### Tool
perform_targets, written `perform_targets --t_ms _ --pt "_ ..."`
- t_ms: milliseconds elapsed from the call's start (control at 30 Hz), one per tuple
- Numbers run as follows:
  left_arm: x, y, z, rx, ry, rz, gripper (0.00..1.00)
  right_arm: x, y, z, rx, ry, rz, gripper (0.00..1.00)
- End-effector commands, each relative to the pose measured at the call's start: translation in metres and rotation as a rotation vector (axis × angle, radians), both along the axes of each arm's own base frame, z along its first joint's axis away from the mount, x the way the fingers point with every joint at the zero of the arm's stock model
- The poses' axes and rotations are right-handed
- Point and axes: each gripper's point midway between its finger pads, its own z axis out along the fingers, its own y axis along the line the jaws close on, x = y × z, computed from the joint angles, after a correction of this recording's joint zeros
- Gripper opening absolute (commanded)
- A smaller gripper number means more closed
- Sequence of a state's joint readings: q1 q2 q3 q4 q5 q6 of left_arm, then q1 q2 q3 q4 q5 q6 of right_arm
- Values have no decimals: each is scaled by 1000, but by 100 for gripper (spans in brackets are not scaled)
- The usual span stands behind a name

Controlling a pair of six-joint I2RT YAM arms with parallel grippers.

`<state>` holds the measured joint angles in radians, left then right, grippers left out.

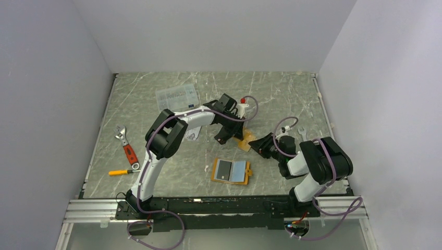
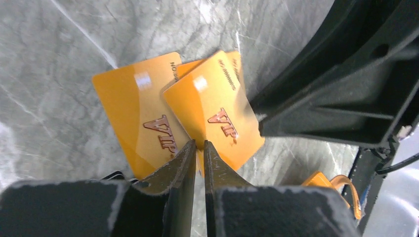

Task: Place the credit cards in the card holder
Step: Pick up the credit card from the center of the board.

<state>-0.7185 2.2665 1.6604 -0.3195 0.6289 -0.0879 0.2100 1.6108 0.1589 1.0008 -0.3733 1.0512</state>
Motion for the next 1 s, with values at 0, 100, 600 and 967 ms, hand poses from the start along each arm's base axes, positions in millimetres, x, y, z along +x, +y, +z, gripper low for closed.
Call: perform_targets --t_ms 0,100,600,967 --pt "-50 -10 6 -37 174 -92 16 25 -7 37 11 -213 -79 34" --pt "-57 -11 5 -26 154 -107 16 26 -3 45 26 -236 -61 34" --pt "-37 -15 2 -2 73 -72 16 4 9 11 42 -110 40 29" --pt "-29 -4 0 2 66 -59 15 -5 7 12 -56 -112 112 22"
